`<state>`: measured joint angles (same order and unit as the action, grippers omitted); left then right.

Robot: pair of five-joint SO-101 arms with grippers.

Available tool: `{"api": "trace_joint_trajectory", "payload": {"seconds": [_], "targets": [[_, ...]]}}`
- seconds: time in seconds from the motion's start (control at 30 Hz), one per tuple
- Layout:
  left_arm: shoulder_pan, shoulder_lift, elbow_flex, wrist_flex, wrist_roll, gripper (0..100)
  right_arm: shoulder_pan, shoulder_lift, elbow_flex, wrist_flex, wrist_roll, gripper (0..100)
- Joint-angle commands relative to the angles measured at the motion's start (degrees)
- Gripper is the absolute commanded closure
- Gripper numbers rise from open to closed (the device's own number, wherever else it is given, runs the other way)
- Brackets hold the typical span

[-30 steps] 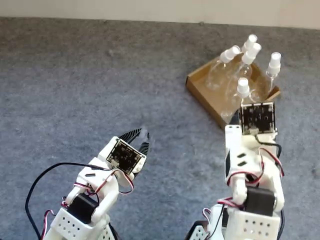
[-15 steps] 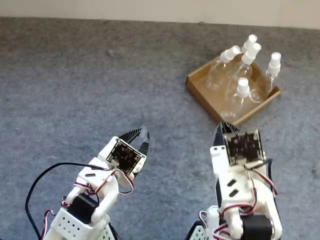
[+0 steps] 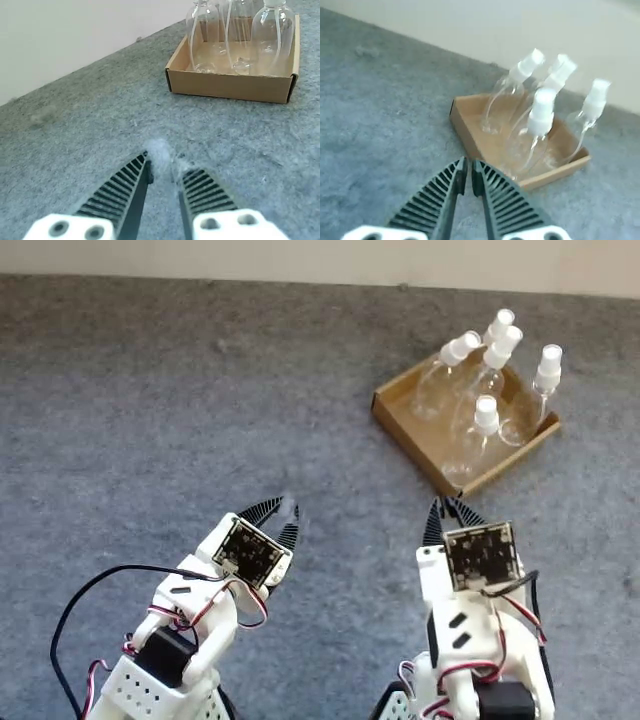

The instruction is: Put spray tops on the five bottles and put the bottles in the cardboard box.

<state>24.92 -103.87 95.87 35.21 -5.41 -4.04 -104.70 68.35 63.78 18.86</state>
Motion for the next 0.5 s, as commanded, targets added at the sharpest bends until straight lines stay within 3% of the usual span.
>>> {"api": "trace_joint_trajectory", "payload": {"seconds": [0.0, 0.47], "targets": [[-0.6, -0.1, 1.2, 0.4, -0.6, 99, -0.4, -0.7, 4.4, 0.1, 0.1, 99.3], [-0.6, 0.0, 1.2, 0.4, -0.6, 99, -0.5, -0.7, 22.4, -0.3, 0.1, 99.3]]}}
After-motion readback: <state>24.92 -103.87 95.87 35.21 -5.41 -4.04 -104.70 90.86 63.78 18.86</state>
